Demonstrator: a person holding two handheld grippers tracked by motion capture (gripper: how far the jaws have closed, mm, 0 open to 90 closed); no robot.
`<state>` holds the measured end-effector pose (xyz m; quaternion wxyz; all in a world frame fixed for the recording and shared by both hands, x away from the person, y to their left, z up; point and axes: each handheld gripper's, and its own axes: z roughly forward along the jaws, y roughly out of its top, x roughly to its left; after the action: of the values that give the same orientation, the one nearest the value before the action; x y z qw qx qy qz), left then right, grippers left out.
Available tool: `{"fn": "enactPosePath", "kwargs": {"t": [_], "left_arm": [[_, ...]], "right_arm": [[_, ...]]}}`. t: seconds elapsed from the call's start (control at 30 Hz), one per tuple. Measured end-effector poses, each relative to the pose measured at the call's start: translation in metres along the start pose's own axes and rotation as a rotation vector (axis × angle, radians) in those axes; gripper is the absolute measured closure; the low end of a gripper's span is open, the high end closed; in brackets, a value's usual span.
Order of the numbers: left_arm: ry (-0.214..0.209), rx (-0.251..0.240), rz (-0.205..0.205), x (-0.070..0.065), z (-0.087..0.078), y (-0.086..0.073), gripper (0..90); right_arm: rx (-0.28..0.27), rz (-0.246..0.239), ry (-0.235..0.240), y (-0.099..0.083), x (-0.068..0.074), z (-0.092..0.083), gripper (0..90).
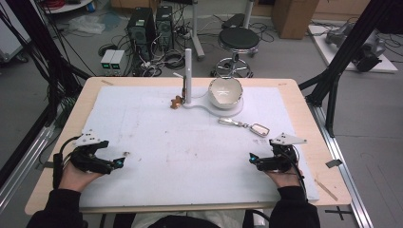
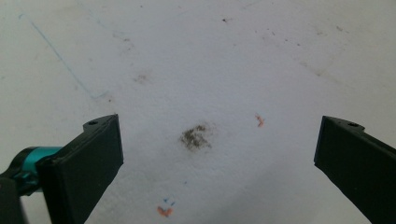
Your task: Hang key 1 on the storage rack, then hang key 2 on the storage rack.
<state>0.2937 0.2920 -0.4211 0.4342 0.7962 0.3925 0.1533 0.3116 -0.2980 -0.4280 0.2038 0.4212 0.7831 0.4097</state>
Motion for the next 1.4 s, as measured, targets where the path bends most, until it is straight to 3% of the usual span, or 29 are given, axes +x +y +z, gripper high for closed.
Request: {"fn": "enactPosePath", "kwargs": {"t": [0.27,0.47,0.77,0.97,1.4], "left_arm": [[0.028,0.001,-0.028,-0.001,-0.011,-0.021,1.7],[0.048,-0.029,-0.024,0.001,-0.014,-0.022,1.7],[0.039,-0.028,-0.012,0.004,-0.012,-0.022,1.7],[0.034,-0.028,-0.006,0.002,-0.013,-0.023,1.7],[0.025,-0.023,-0.014,0.002,-0.016,-0.025,1.7]], "right_arm": [[0.0,0.0,0.009,0.0,0.001,0.001,0.6],[-0.006,-0.006,0.001,0.001,0.002,-0.001,0.6],[0.006,-0.023,-0.028,0.0,-0.001,0.002,0.6],[-0.006,-0.011,-0.034,0.007,-0.003,0.0,0.6],[0.062,-0.067,-0.034,0.035,-0.001,0.012,0.6]]}}
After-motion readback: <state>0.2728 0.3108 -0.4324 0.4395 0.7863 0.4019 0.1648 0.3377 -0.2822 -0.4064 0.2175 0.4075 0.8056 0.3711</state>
